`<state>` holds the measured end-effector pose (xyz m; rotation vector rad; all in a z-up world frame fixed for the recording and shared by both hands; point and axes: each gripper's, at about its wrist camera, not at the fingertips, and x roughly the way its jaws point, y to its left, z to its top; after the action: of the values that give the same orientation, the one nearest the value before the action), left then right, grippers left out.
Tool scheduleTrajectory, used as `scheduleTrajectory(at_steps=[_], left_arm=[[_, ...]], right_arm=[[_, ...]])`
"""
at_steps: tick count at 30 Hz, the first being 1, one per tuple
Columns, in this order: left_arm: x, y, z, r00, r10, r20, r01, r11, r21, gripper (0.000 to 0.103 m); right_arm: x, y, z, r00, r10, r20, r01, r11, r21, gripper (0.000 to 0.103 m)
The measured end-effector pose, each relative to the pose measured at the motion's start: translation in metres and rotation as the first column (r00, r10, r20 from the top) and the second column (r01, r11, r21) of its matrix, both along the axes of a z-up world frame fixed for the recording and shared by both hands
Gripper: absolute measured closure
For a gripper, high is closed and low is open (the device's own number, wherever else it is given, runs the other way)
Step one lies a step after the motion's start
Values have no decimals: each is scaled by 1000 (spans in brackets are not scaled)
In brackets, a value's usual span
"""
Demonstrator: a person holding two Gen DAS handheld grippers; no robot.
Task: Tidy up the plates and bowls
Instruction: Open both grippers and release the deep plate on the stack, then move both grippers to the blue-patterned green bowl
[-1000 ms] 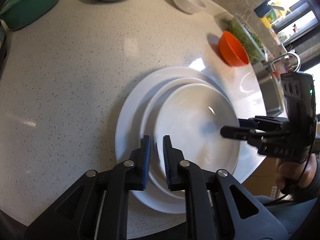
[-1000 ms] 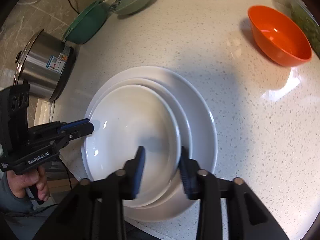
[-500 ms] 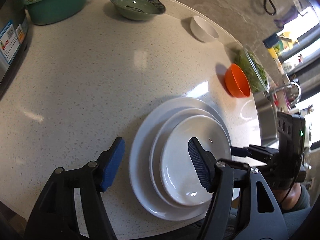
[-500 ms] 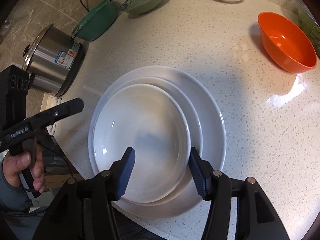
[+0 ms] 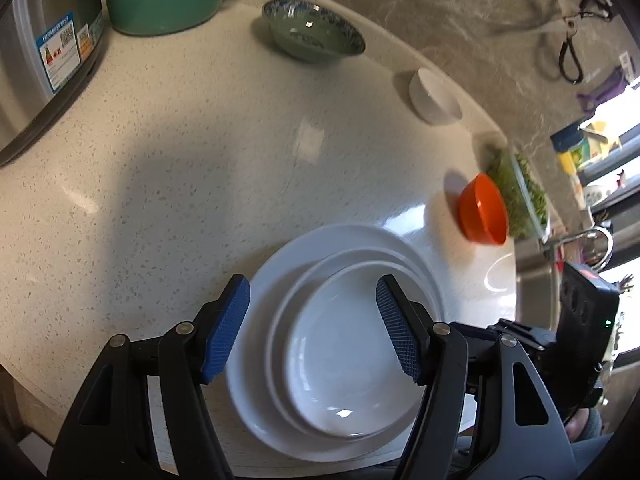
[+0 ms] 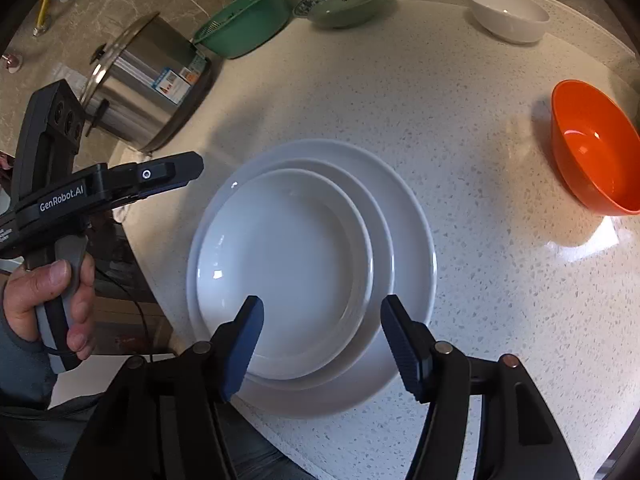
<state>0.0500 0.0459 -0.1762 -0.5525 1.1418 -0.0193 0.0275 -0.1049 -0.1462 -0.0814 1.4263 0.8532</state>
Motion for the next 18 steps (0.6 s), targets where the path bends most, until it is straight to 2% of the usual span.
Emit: scheduleTrajectory(at_steps=[1, 2, 3, 5, 8, 11, 14, 16, 18], left_arm=[[2, 1, 5, 1000, 2, 13, -2, 1000, -18, 38], [4, 2, 9, 1000, 4, 18, -3, 1000, -30, 30], [8, 4, 14, 999, 7, 31, -5, 999, -40, 28], [22, 12, 27, 998, 11, 66, -8, 999, -44, 28], [57, 35, 45, 993, 29, 117, -25, 999, -32, 27], [109, 58, 55, 985, 22, 168, -24, 1000, 6, 25], [159, 80, 44, 985, 9, 170, -12, 1000, 18, 25], [186, 95, 30, 989, 21, 149, -23, 1000, 16, 25], [208, 109, 15, 992, 47, 113, -49, 999, 9, 27]], right_arm=[[4, -4, 3, 1000, -6, -11, 6, 1000, 23, 39], [11, -9, 7, 999, -21, -25, 22, 998, 58, 39], [19, -13, 11, 998, -37, -43, 41, 994, 96, 39], [42, -23, 22, 993, -85, -79, 99, 977, 187, 39], [91, -40, 43, 974, -193, -116, 220, 929, 299, 38], [139, -41, 59, 947, -304, -103, 320, 877, 358, 37], [185, -25, 67, 916, -389, -98, 395, 833, 387, 37], [211, -6, 63, 901, -416, -121, 430, 821, 377, 37], [235, 20, 56, 901, -416, -123, 431, 825, 366, 37]])
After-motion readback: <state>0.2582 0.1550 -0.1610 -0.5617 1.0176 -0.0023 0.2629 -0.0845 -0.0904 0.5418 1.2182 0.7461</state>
